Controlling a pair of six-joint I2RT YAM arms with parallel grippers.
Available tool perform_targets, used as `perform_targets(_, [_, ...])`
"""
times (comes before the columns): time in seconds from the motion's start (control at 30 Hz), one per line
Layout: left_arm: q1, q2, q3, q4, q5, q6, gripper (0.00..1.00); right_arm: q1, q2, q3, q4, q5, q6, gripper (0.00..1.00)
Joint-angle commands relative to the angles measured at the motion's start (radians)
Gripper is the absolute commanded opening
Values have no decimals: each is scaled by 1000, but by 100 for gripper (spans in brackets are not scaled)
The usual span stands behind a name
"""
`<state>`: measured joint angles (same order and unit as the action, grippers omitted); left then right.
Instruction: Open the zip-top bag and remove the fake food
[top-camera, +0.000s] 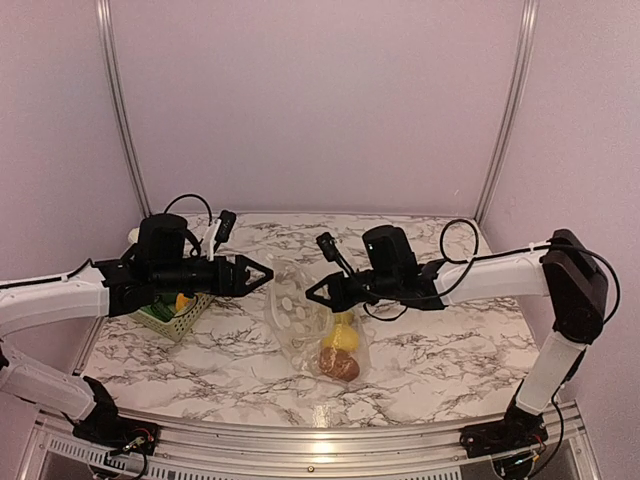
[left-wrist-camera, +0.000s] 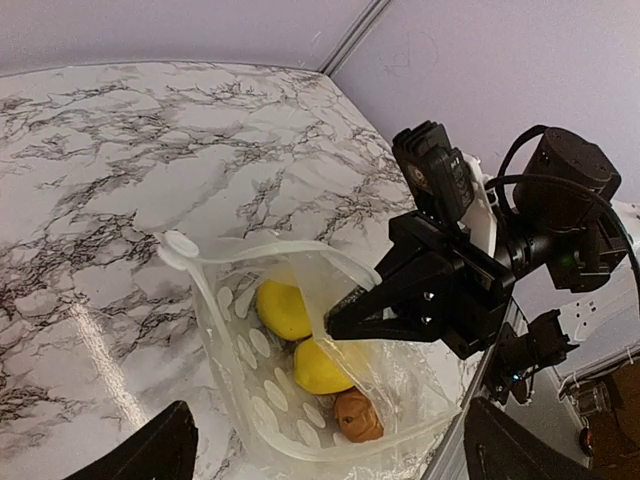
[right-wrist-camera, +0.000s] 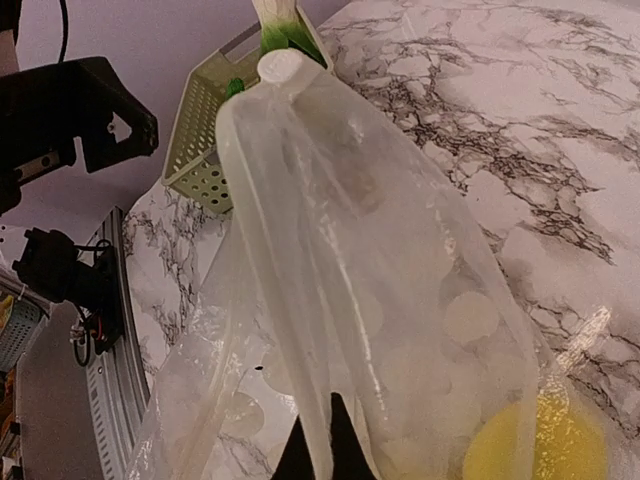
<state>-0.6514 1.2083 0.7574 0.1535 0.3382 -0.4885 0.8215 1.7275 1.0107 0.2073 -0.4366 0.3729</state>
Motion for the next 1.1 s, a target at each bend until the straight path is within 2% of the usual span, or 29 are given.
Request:
perform_targets(0.0, [-106, 77, 41, -8, -40, 12, 92, 13, -33, 70, -24, -4, 8, 0])
perform_targets(0.13, [-170, 153, 47, 43, -43, -28, 82, 18, -24, 98, -28, -9, 12, 0])
perform_targets(0.3, [-189, 238, 65, 75, -47, -75, 65, 33, -24, 136, -40, -16, 14, 0])
perform_targets(0.57, [-191, 328, 129, 5, -105, -95, 53, 56, -29, 174, -42, -32, 24, 0])
perform_targets(0.73, [-189, 412, 150, 9, -101, -118, 50, 54, -48, 144, -43, -25, 19, 0])
perform_targets(0.77, [-190, 427, 152, 12, -96, -121, 49, 50, -57, 133, -45, -18, 18, 6])
perform_targets(0.87, [-190, 455, 152, 18, -95, -127, 47, 16, -111, 74, -50, 5, 21, 38])
perform_targets(0.93, [-190, 460, 152, 18, -99, -125, 47, -21, -160, 28, -57, 16, 27, 45])
perform_targets(1.07, [-190, 464, 152, 22, -93, -118, 47, -109, -244, -70, -101, 46, 32, 48])
